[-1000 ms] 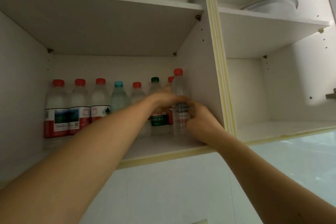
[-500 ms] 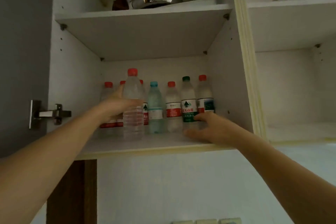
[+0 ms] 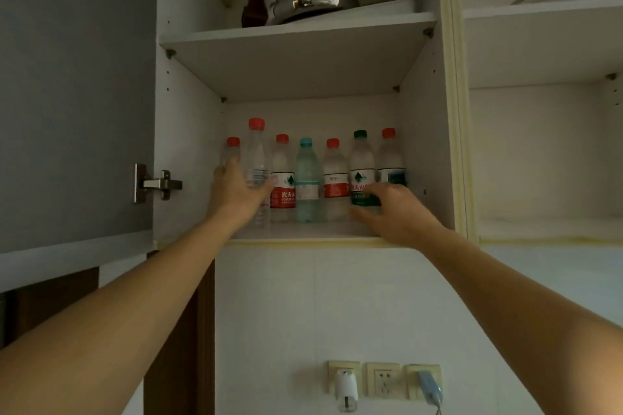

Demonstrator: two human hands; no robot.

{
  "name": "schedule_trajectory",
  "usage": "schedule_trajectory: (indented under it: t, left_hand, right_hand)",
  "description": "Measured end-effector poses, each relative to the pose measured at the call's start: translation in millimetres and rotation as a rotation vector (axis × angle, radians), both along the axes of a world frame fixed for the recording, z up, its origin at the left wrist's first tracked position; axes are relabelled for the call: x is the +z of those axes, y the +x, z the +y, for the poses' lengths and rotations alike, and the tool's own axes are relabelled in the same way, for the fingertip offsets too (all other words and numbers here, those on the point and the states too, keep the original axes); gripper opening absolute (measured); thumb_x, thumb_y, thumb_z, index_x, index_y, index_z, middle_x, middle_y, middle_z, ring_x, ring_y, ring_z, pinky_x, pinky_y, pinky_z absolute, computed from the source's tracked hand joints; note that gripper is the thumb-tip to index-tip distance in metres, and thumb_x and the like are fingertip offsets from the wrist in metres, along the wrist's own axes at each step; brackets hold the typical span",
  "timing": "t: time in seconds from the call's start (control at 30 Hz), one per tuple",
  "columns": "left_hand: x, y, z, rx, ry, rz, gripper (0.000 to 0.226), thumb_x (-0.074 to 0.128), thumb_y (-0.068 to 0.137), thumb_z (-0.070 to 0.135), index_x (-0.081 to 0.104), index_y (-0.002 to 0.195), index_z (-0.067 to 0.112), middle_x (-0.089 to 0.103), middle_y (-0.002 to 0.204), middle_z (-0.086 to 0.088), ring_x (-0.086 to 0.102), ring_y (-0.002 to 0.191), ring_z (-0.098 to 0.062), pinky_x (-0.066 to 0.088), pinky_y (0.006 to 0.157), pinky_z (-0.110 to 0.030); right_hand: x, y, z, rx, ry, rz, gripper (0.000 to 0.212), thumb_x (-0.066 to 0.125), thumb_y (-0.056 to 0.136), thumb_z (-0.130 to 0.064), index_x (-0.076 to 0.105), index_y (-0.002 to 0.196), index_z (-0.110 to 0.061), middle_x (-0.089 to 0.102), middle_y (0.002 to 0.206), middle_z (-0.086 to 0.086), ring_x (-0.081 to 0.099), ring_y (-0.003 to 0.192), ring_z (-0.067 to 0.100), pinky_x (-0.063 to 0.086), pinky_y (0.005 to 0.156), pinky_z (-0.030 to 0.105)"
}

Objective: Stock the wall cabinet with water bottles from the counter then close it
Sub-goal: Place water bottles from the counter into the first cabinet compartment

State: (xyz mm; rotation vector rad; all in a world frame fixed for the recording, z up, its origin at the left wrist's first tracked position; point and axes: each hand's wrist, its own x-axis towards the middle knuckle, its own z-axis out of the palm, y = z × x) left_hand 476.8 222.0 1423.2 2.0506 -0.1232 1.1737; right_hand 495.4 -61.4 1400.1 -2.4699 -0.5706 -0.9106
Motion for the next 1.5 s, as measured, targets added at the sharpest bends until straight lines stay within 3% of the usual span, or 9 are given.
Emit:
schedule_trajectory:
  t: [0.13, 0.23, 0.33, 0.47, 0.63, 0.77, 0.97, 1.17, 1.5]
  left_hand:
    - [-16, -50, -16, -0.076, 0.057, -0.278, 0.024, 0.065, 0.094, 0.038, 0.060, 0.113, 0.023, 0.060, 0.098, 0.016, 0.058, 0.080, 0.006, 0.043, 0.067, -0.007]
    - [-38, -80, -27, -0.133, 0.109, -0.365, 0.026, 0.059, 0.096, 0.037, 0.056, 0.076, 0.021, 0.055, 0.067, 0.007, 0.052, 0.059, -0.002, 0.042, 0.054, -0.012]
    - [-71, -104, -43, -0.192, 0.093, -0.326, 0.042, 0.061, 0.099, 0.028, 0.052, 0.062, 0.009, 0.046, 0.054, -0.001, 0.042, 0.049, -0.013, 0.040, 0.052, -0.034]
    - [-125, -133, -70, -0.258, 0.045, -0.213, 0.052, 0.061, 0.099, 0.021, 0.040, 0.054, 0.007, 0.036, 0.049, -0.009, 0.033, 0.049, -0.020, 0.028, 0.051, -0.036]
    - [-205, -175, -92, -0.350, -0.016, -0.068, 0.055, 0.059, 0.099, 0.018, 0.032, 0.051, 0.016, 0.028, 0.046, 0.002, 0.027, 0.046, -0.011, 0.023, 0.050, -0.024]
    - [-277, -208, -102, -0.413, -0.141, 0.079, 0.055, 0.060, 0.097, 0.021, 0.033, 0.050, 0.020, 0.027, 0.043, 0.009, 0.029, 0.042, -0.007, 0.023, 0.047, -0.017]
    - [-408, -272, -136, -0.605, -0.346, 0.532, 0.041, 0.060, 0.093, 0.037, 0.052, 0.060, 0.014, 0.043, 0.050, 0.006, 0.040, 0.048, -0.013, 0.033, 0.052, -0.030]
    - [-547, -361, -169, -0.810, -0.322, 0.909, 0.047, 0.056, 0.084, 0.056, 0.063, 0.071, 0.012, 0.064, 0.066, 0.001, 0.061, 0.064, -0.013, 0.050, 0.054, -0.031]
    - [-816, -434, -257, -0.556, -0.328, 1.387, 0.028, 0.058, 0.100, 0.033, 0.066, 0.083, 0.013, 0.068, 0.069, 0.005, 0.065, 0.067, -0.009, 0.056, 0.062, -0.030]
  right_hand:
    - [-9, -26, 3, -0.010, 0.193, -0.235, 0.030, 0.052, 0.100, -0.041, 0.068, 0.110, -0.017, 0.064, 0.105, -0.001, 0.059, 0.097, 0.019, 0.054, 0.088, 0.043]
    - [-31, -62, 6, 0.020, 0.362, -0.355, 0.022, 0.049, 0.100, -0.030, 0.064, 0.088, -0.018, 0.060, 0.085, -0.006, 0.054, 0.079, 0.013, 0.047, 0.071, 0.033]
    - [-65, -109, 7, 0.008, 0.337, -0.346, 0.014, 0.055, 0.098, -0.021, 0.066, 0.094, -0.015, 0.061, 0.088, -0.006, 0.052, 0.075, 0.005, 0.040, 0.065, 0.018]
    - [-126, -169, 0, 0.004, 0.301, -0.266, 0.012, 0.056, 0.095, -0.021, 0.066, 0.092, -0.016, 0.063, 0.089, -0.005, 0.055, 0.076, 0.011, 0.046, 0.068, 0.026]
    - [-212, -228, -4, -0.048, 0.392, -0.074, 0.015, 0.059, 0.094, -0.020, 0.065, 0.081, -0.016, 0.060, 0.069, -0.005, 0.055, 0.063, 0.012, 0.046, 0.060, 0.036]
    - [-294, -279, -11, -0.065, 0.404, 0.127, 0.013, 0.060, 0.097, -0.019, 0.069, 0.090, -0.013, 0.066, 0.076, -0.004, 0.061, 0.067, 0.014, 0.050, 0.064, 0.035]
    - [-412, -382, -57, -0.212, 0.410, 0.292, 0.009, 0.062, 0.097, -0.018, 0.070, 0.101, -0.016, 0.067, 0.093, -0.005, 0.061, 0.084, 0.004, 0.046, 0.071, 0.010]
    - [-529, -468, -112, -0.370, 0.498, 0.445, 0.008, 0.062, 0.097, -0.015, 0.069, 0.102, -0.018, 0.065, 0.095, -0.006, 0.061, 0.085, 0.006, 0.048, 0.074, 0.014]
    - [-790, -540, -198, -0.518, 0.394, 1.081, 0.019, 0.058, 0.099, -0.022, 0.067, 0.115, -0.019, 0.062, 0.104, -0.006, 0.054, 0.083, -0.001, 0.037, 0.064, 0.005]
